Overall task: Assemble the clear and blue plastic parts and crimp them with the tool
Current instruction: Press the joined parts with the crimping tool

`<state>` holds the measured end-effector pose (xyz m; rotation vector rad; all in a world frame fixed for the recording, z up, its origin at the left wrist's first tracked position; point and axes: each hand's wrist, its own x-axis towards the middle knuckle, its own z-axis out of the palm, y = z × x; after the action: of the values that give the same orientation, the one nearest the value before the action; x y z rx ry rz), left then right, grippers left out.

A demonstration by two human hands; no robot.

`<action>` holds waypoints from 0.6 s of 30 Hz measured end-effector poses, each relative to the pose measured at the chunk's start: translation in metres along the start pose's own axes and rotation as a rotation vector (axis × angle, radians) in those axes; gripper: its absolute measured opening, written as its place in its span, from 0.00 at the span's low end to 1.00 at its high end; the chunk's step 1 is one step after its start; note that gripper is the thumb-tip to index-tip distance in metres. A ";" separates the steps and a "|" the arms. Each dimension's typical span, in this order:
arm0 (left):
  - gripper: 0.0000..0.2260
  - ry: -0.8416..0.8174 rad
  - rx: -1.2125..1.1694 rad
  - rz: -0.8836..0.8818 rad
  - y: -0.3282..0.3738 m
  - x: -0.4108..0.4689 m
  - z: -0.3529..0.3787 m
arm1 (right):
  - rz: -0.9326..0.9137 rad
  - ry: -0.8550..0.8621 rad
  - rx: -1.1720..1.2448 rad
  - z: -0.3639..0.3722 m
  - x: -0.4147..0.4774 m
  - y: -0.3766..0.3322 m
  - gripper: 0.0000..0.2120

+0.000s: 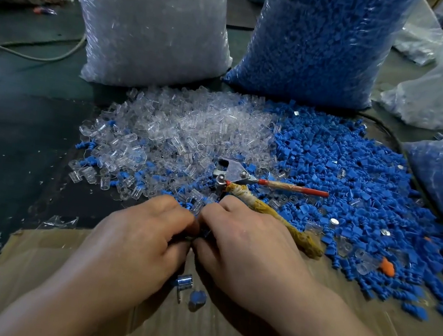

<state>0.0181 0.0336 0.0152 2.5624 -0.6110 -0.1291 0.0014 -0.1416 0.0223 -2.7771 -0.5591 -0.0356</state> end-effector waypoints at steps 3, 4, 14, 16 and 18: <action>0.11 -0.047 -0.083 0.029 -0.002 -0.002 -0.006 | -0.046 -0.074 0.040 -0.006 -0.006 0.000 0.09; 0.12 -0.064 -0.118 0.037 -0.002 -0.002 -0.007 | -0.069 -0.108 0.056 -0.008 -0.008 -0.001 0.09; 0.22 0.187 0.128 -0.231 -0.015 0.002 -0.005 | 0.112 -0.139 0.087 -0.026 -0.011 0.009 0.18; 0.31 0.144 0.234 -0.252 -0.012 0.004 -0.003 | 0.193 -0.045 -0.022 -0.023 -0.005 0.011 0.18; 0.31 0.106 0.277 -0.213 -0.006 0.007 0.000 | 0.184 -0.002 -0.122 -0.011 0.001 0.009 0.20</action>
<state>0.0266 0.0351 0.0120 2.8767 -0.3331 0.0221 0.0064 -0.1526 0.0306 -2.9357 -0.3094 -0.0268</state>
